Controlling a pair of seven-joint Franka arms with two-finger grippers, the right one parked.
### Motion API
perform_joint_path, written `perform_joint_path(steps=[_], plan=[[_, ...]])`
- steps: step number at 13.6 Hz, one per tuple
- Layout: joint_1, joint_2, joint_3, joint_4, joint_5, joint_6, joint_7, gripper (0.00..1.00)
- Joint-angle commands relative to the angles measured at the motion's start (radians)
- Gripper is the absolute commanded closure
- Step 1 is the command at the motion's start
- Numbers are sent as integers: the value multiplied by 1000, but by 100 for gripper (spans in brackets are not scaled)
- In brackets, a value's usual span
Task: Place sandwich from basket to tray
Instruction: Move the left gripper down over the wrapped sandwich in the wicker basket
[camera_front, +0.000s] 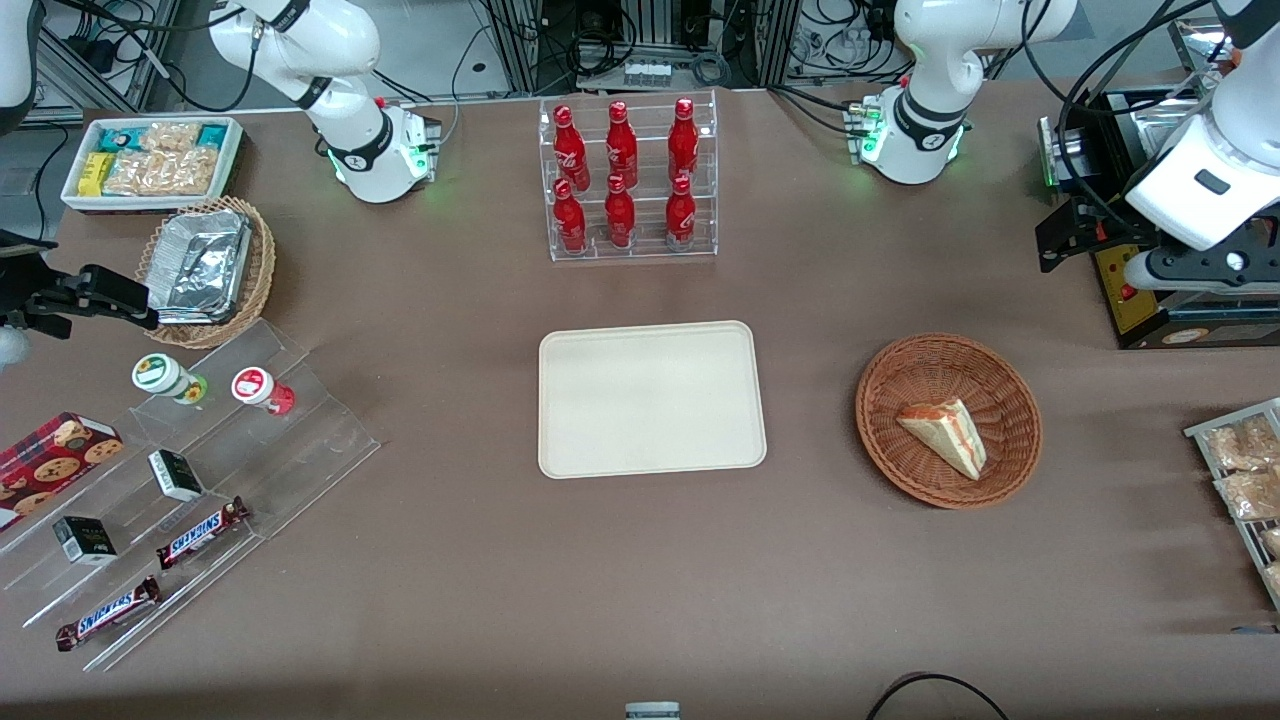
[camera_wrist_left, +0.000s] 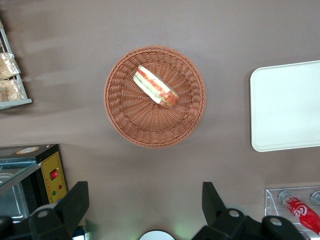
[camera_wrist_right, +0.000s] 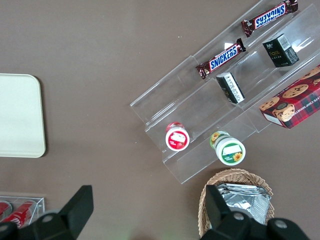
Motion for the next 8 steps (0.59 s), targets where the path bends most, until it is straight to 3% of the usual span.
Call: perform_joint_path(steps=[1,6,8], plan=[[9,17,2,32,-40,-13,1,0],[11,46,4,12,-27,14,-9,0],[10,35,4,-77,-27,99,-10,0]])
